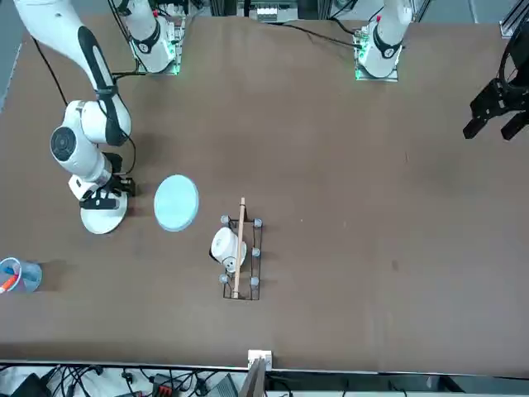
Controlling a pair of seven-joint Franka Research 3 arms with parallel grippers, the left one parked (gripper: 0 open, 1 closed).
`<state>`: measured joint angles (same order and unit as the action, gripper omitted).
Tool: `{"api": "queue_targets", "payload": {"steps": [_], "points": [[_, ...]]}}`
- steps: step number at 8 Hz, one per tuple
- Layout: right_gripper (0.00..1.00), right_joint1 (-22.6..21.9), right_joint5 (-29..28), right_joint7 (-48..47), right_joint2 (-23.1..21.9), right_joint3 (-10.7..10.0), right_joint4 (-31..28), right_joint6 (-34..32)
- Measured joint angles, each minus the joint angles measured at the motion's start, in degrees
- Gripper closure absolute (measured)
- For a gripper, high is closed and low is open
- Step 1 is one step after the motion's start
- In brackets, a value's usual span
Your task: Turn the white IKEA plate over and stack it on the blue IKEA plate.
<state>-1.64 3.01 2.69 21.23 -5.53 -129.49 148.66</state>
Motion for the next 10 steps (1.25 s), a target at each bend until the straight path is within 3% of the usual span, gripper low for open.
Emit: {"api": "queue_targets", "payload": {"steps": [1, 2, 4, 7, 10], "points": [[0.56, 0.0, 0.0, 0.3, 0.6, 0.0, 0.4, 0.0], [0.80, 0.0, 0.2, 0.4, 0.6, 0.0, 0.8, -0.4], [0.95, 0.0, 0.3, 0.5, 0.6, 0.2, 3.6, -7.0], [0.97, -0.1, 0.3, 1.1, 0.3, 0.5, 13.0, -22.4], [0.97, -1.3, 0.2, 4.4, 0.0, 2.2, 23.7, -35.9]]}}
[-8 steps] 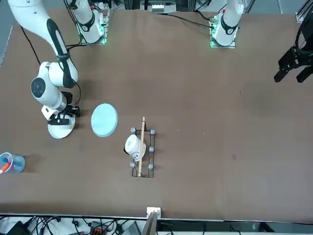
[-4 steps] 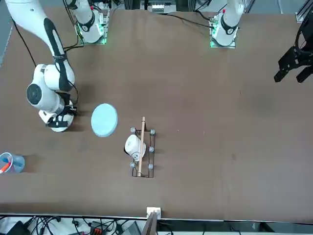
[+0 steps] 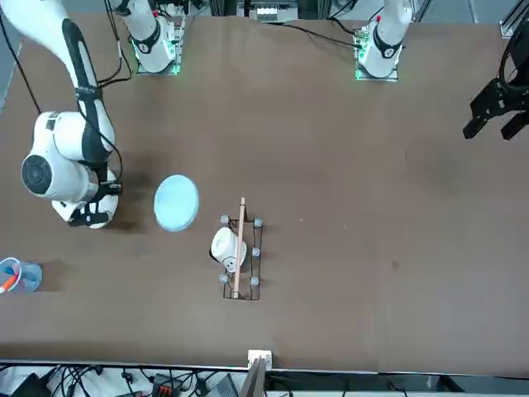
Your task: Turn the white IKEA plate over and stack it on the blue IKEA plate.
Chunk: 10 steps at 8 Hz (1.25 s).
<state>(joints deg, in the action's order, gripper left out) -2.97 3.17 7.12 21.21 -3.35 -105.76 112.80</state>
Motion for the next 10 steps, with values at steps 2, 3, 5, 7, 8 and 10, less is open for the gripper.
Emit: {"api": "queue_targets", "payload": {"steps": [2, 3, 5, 7, 8, 10], "points": [[0.97, -1.0, -6.4, 0.2, -0.1, 1.4, 6.3, -6.8], [0.97, -1.2, -12.7, 0.8, -0.1, 1.7, 8.2, -9.0], [0.97, -1.3, -28.7, 4.7, -0.1, 1.7, 10.0, -11.7], [0.97, -1.4, -43.0, 10.8, 0.0, 1.8, 10.1, -13.6], [0.97, -1.7, -48.0, 13.0, 0.1, 1.8, 10.1, -14.2], [0.97, -3.5, -58.0, 20.1, 0.4, 1.9, 8.1, -14.3]]}}
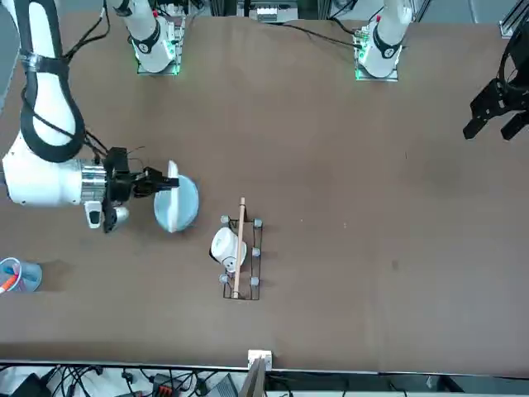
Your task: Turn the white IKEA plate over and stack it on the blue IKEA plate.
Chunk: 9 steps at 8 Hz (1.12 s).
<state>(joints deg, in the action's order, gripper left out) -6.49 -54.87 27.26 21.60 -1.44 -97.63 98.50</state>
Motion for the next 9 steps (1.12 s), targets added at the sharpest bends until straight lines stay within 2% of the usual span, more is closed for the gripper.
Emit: {"api": "queue_targets", "payload": {"steps": [4, 7, 9], "points": [[0.98, -1.2, -15.6, 28.5, 1.1, -0.2, -13.0, 2.6], [0.98, 1.0, -21.2, 42.4, 1.3, -0.5, -18.8, 0.4], [0.98, 3.4, -22.3, 48.1, 1.6, -0.7, -21.3, -1.8]]}}
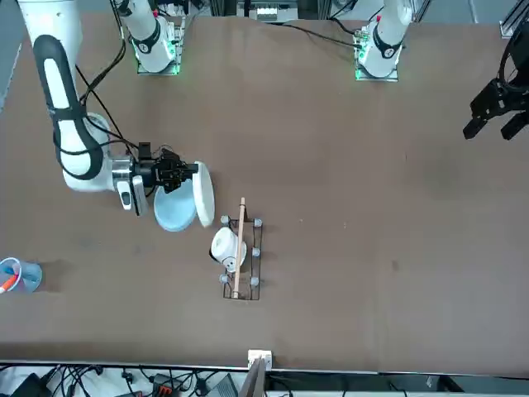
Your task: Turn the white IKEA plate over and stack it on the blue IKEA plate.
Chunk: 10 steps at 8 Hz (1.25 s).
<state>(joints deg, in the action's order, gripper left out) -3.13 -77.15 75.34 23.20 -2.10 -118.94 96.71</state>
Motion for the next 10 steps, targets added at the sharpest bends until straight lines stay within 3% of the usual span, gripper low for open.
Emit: {"api": "queue_targets", "payload": {"steps": [4, 10], "points": [[0.98, 3.9, -0.3, 9.5, 0.6, -0.1, -4.5, -3.8], [0.98, 5.0, -0.4, 16.0, 4.1, -0.1, -4.9, -4.9]]}}
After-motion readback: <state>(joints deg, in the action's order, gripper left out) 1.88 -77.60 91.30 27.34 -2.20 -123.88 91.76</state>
